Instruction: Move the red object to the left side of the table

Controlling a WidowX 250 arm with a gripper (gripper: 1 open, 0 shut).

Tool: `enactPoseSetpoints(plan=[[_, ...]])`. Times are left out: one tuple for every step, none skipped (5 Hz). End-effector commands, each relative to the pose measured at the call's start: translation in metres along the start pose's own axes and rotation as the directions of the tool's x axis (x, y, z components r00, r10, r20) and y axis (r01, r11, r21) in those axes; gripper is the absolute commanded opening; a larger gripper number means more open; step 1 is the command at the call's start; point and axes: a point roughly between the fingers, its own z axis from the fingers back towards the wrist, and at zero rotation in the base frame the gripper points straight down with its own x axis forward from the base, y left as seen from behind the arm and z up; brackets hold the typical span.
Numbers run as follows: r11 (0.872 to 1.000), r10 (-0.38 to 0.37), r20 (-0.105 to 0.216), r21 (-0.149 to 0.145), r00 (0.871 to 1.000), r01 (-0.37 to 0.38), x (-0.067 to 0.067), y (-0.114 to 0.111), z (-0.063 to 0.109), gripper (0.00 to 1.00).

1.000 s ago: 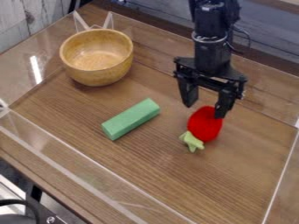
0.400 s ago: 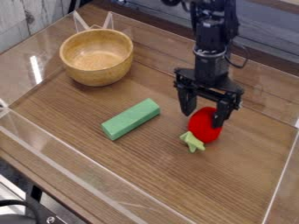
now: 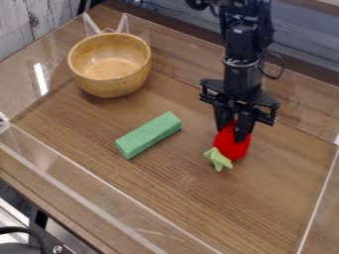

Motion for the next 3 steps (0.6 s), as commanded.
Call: enactPoseSetpoints(plan=[[1.000, -0.013, 0.096, -0.017, 0.995, 0.015, 0.007, 0.000, 0.039, 0.00], [0.999, -0.017, 0.127, -0.033, 0.992, 0.021, 0.003, 0.004, 0.060, 0.00], [0.999, -0.043, 0.105, -0.017, 0.993, 0.045, -0.001, 0.000, 0.038, 0.00]])
